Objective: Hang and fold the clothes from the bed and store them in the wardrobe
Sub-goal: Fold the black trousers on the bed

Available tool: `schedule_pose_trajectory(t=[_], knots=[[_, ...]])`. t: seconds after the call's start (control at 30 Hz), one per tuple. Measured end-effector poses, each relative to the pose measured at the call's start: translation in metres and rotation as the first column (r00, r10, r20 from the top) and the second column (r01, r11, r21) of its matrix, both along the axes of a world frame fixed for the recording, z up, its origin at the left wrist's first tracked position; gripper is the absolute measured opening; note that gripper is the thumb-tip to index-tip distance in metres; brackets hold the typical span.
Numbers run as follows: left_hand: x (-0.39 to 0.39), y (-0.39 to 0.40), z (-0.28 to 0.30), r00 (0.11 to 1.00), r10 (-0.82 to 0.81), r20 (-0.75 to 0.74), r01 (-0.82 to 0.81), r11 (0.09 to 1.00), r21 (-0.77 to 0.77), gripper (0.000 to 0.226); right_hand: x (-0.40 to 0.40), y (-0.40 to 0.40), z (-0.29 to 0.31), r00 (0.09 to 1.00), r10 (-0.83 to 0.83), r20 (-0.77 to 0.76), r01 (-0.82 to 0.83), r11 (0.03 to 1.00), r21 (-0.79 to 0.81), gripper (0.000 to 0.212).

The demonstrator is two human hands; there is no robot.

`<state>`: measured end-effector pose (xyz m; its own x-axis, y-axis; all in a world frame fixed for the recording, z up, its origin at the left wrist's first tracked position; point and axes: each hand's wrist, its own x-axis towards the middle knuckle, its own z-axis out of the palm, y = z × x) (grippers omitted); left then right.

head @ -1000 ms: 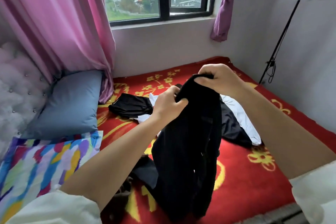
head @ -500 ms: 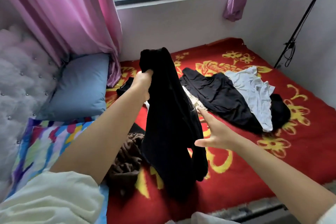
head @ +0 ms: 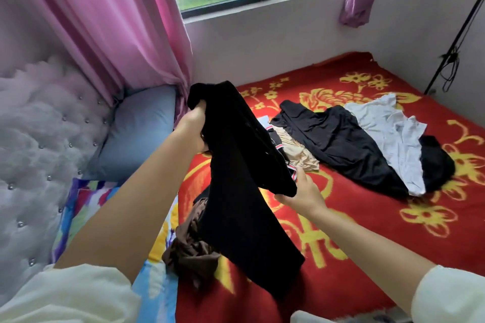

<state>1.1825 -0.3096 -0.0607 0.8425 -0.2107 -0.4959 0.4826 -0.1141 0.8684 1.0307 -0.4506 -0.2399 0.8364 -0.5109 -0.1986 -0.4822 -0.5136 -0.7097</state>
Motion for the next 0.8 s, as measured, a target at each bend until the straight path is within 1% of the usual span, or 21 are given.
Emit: schedule_pose_trajectory(t=[0.03, 0.07, 0.13, 0.17, 0.2, 0.23, 0.27, 0.33, 0.37, 0.4, 0.43, 0.47, 0.5, 0.53, 0.57, 0.6, 0.67, 0.73, 0.77, 0.8], knots=[[0.002, -0.002, 0.001, 0.999, -0.031, 0.012, 0.031, 0.999, -0.016, 0.055, 0.007, -0.005, 0.003, 0.998, -0.053, -0.024, 0.053, 0.999, 0.005, 0.092], [0.002, -0.001, -0.003, 0.998, -0.054, 0.011, 0.055, 0.998, -0.038, 0.055, 0.010, -0.008, 0.000, 0.996, -0.076, -0.043, 0.078, 0.996, 0.036, 0.077], [-0.001, 0.002, -0.005, 0.997, -0.081, -0.002, 0.080, 0.989, -0.126, 0.047, 0.012, -0.010, -0.002, 0.995, -0.038, -0.088, 0.042, 0.998, 0.050, 0.022], [-0.004, 0.004, -0.006, 0.996, -0.093, 0.001, 0.091, 0.982, -0.167, 0.042, 0.010, -0.010, -0.005, 0.996, -0.031, -0.088, 0.035, 0.998, 0.047, 0.022], [-0.004, 0.005, -0.001, 0.996, -0.090, 0.016, 0.091, 0.978, -0.188, 0.038, 0.013, -0.015, -0.004, 0.997, -0.027, -0.074, 0.031, 0.998, 0.059, 0.029], [-0.007, 0.007, 0.002, 0.997, -0.073, 0.028, 0.077, 0.979, -0.189, 0.033, 0.013, -0.020, 0.000, 0.999, -0.025, -0.048, 0.032, 0.988, 0.149, 0.028], [-0.007, 0.009, 0.004, 0.998, -0.046, 0.053, 0.054, 0.986, -0.159, 0.027, 0.011, -0.025, 0.007, 1.000, -0.030, -0.007, 0.031, 0.965, 0.259, 0.021], [0.000, 0.017, 0.005, 0.981, 0.034, 0.192, -0.035, 0.999, 0.001, 0.014, 0.007, -0.038, 0.030, 0.997, 0.064, 0.032, -0.071, 0.909, 0.410, 0.007], [0.006, 0.022, 0.001, 0.951, 0.049, 0.304, -0.088, 0.989, 0.115, 0.013, 0.006, -0.045, 0.041, 0.990, 0.140, 0.027, -0.136, 0.880, 0.455, 0.016], [0.012, 0.026, -0.003, 0.904, 0.019, 0.426, -0.134, 0.961, 0.243, 0.012, 0.003, -0.050, 0.052, 0.972, 0.234, -0.007, -0.204, 0.861, 0.466, 0.031], [0.017, 0.030, -0.009, 0.855, -0.032, 0.518, -0.176, 0.921, 0.348, 0.008, 0.001, -0.052, 0.063, 0.948, 0.316, -0.041, -0.262, 0.848, 0.461, 0.037], [0.020, 0.032, -0.015, 0.820, -0.103, 0.563, -0.196, 0.874, 0.445, 0.005, 0.001, -0.055, 0.074, 0.933, 0.356, -0.057, -0.294, 0.842, 0.452, 0.032], [0.022, 0.033, -0.024, 0.812, -0.187, 0.553, -0.162, 0.838, 0.521, 0.012, 0.001, -0.056, 0.084, 0.925, 0.376, -0.049, -0.314, 0.832, 0.457, 0.024], [0.021, 0.032, -0.032, 0.809, -0.284, 0.515, -0.091, 0.804, 0.588, 0.018, 0.003, -0.057, 0.090, 0.935, 0.355, -0.010, -0.306, 0.820, 0.483, 0.021], [0.016, 0.030, -0.039, 0.816, -0.349, 0.460, -0.007, 0.791, 0.612, 0.021, 0.006, -0.055, 0.098, 0.950, 0.312, 0.032, -0.285, 0.815, 0.505, 0.022], [0.011, 0.027, -0.048, 0.830, -0.380, 0.408, 0.074, 0.800, 0.595, 0.020, 0.007, -0.053, 0.102, 0.959, 0.276, 0.070, -0.271, 0.810, 0.521, 0.023], [-0.003, 0.023, -0.060, 0.864, -0.363, 0.349, 0.167, 0.861, 0.481, 0.010, 0.011, -0.053, 0.107, 0.968, 0.202, 0.146, -0.249, 0.789, 0.561, 0.023], [-0.011, 0.020, -0.071, 0.874, -0.341, 0.347, 0.211, 0.909, 0.360, 0.011, 0.013, -0.054, 0.112, 0.977, 0.143, 0.157, -0.210, 0.775, 0.596, 0.023], [-0.015, 0.019, -0.075, 0.864, -0.357, 0.357, 0.248, 0.916, 0.316, 0.010, 0.013, -0.054, 0.114, 0.980, 0.115, 0.160, -0.189, 0.775, 0.603, 0.023], [-0.018, 0.018, -0.080, 0.844, -0.375, 0.384, 0.287, 0.920, 0.268, 0.001, 0.015, -0.056, 0.114, 0.984, 0.085, 0.159, -0.165, 0.774, 0.611, 0.024]])
